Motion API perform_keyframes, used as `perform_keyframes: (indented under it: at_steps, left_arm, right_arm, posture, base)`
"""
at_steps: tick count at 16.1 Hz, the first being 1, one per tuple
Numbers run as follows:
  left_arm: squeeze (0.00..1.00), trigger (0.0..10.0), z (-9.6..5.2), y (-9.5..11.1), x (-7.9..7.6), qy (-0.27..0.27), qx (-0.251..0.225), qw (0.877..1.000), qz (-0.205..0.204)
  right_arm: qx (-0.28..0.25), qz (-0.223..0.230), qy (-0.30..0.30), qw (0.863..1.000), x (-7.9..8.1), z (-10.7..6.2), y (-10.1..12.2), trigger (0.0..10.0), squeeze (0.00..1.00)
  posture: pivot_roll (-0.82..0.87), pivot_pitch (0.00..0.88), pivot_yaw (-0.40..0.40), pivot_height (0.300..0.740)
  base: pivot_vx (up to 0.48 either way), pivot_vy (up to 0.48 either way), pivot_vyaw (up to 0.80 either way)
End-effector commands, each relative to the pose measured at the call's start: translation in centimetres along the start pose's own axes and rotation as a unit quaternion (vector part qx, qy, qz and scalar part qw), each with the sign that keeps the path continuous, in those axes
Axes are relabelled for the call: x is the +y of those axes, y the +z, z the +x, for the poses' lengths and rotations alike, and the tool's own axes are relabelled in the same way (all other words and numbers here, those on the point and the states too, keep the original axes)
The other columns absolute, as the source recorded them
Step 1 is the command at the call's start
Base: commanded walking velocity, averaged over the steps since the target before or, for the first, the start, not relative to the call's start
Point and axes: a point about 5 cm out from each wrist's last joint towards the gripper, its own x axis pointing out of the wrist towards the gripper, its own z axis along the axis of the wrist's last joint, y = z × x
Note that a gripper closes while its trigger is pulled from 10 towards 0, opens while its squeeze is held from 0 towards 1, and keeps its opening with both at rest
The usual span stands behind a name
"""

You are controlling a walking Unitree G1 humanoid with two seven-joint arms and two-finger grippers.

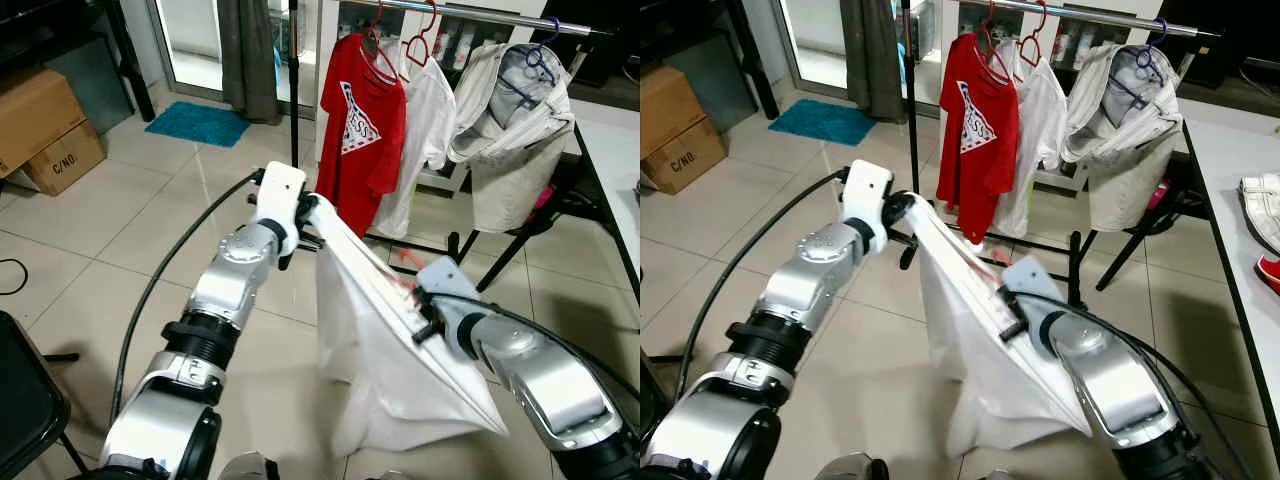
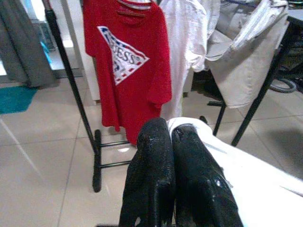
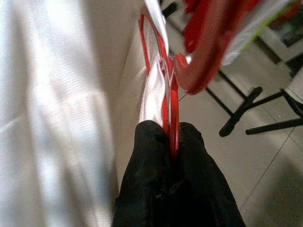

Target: Hang hanger

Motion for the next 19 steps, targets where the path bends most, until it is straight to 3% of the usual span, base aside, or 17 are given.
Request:
perform_keyframes:
  at_steps: [1,3,5,7,11,13,19]
  left_arm:
    - [0.00,0.0,-0.1,0.9,0.8,0.019,-0.018,1.000,0.005]
    - [0.00,0.0,-0.1,1.1,0.4,0.007,-0.022,1.000,0.007]
    - [0.00,0.0,-0.3,1.3,-1.1,-0.025,-0.034,0.999,-0.002]
    - [0.00,0.0,-0.5,1.2,-2.7,-0.051,-0.039,0.998,-0.016]
    - [0.00,0.0,-0.8,1.5,-5.1,-0.092,-0.046,0.993,-0.050]
    - [0.00,0.0,-0.9,2.1,-5.4,-0.102,-0.052,0.992,-0.056]
    - [0.00,0.0,-1.0,1.1,-5.0,-0.091,-0.019,0.995,-0.042]
  right_arm:
    - [-0.005,0.036,-0.037,0.999,-1.2,-0.1,-0.1,10.0,0.00]
    - [-0.033,0.112,-0.052,0.992,-1.5,0.0,0.4,10.0,0.00]
    - [-0.056,0.184,-0.061,0.979,-1.5,0.1,0.7,10.0,0.00]
    - [-0.083,0.221,-0.065,0.969,-1.3,0.2,1.3,10.0,0.00]
    - [-0.123,0.233,-0.054,0.963,-0.2,0.4,2.2,10.0,0.00]
    - [-0.130,0.237,-0.050,0.961,-0.1,0.4,2.4,10.0,0.00]
    - [-0.168,0.238,-0.030,0.956,0.1,0.2,3.5,10.0,0.00]
  posture:
    - [-0.06,0.007,-0.017,0.740]
    - [-0.06,0.003,-0.018,0.740]
    - [-0.05,0.015,-0.031,0.740]
    - [-0.06,0.017,-0.040,0.740]
    - [-0.06,0.020,-0.046,0.740]
    - [-0.06,0.012,-0.045,0.740]
    - [-0.06,0.001,-0.041,0.740]
  base:
    - [0.000,0.000,0.00]
    - [0.000,0.000,0.00]
    - [0.000,0.000,0.00]
    - [0.000,0.000,0.00]
    - [0.000,0.000,0.00]
    - [0.000,0.000,0.00]
    - [0.000,0.000,0.00]
